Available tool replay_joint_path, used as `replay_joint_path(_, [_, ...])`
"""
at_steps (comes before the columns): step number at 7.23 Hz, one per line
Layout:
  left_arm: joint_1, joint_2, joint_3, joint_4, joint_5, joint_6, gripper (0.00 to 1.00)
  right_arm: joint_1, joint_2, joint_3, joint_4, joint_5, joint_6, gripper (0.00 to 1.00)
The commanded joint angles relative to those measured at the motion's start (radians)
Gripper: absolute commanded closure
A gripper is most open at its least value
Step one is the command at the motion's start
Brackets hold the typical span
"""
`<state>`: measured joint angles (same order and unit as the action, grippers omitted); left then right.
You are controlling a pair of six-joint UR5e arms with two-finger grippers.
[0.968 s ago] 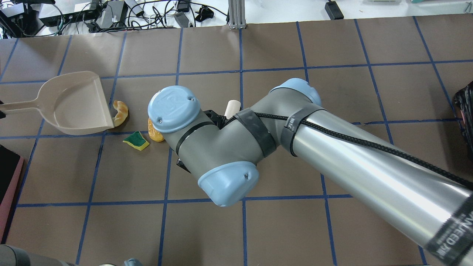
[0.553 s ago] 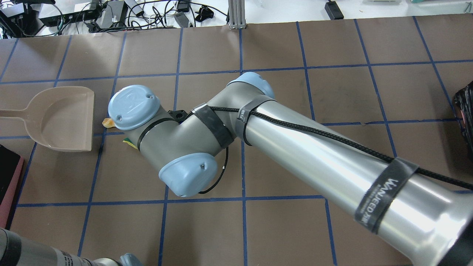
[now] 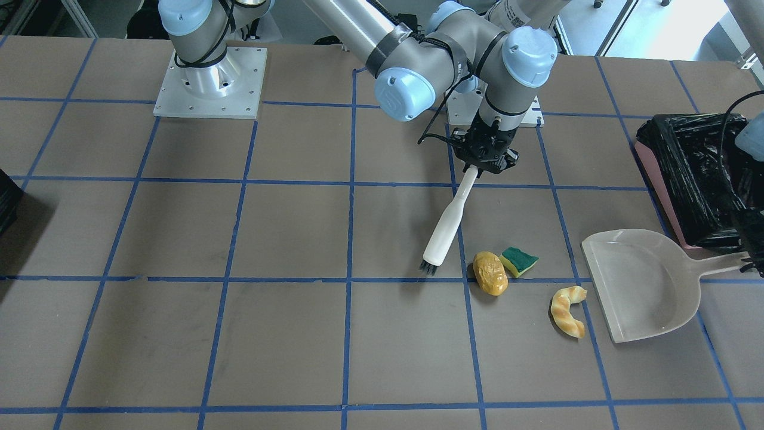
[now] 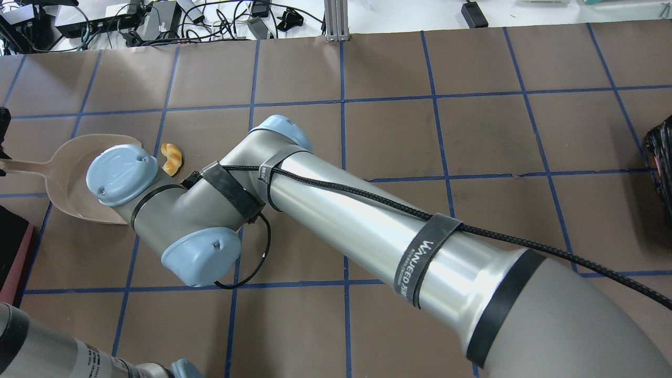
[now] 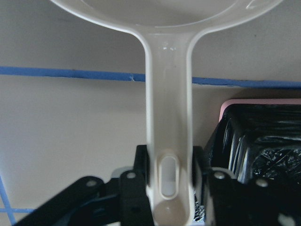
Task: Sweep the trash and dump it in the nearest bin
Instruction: 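Sweep the bread and sponge into the dustpan with the right-held brush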
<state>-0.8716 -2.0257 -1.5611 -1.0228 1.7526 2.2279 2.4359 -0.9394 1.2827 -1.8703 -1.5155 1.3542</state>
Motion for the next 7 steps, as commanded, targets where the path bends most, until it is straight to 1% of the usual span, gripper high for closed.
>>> replay_joint_path(1, [-0.012, -0.033, -0.004, 0.027, -0.004, -0.001, 1.00, 0.025, 0.074, -0.074, -0.007, 0.037, 0.153, 1.00])
replay_joint_path(3, [-0.041, -0.050, -0.004, 0.050, -0.004, 0.007, 1.00, 0.064, 0.091, -0.124, -0.007, 0.051, 0.227, 1.00])
replay_joint_path(4, [-0.052, -0.050, -0.004, 0.052, -0.004, 0.007, 1.00, 0.087, 0.100, -0.141, -0.013, 0.082, 0.258, 1.00])
replay_joint_path(5, [-0.052, -0.056, -0.004, 0.052, -0.004, 0.007, 1.00, 0.109, 0.109, -0.154, -0.015, 0.083, 0.276, 1.00])
replay_joint_path(7, [-0.052, -0.060, -0.004, 0.052, -0.004, 0.009, 1.00, 0.111, 0.140, -0.169, -0.039, 0.083, 0.279, 1.00])
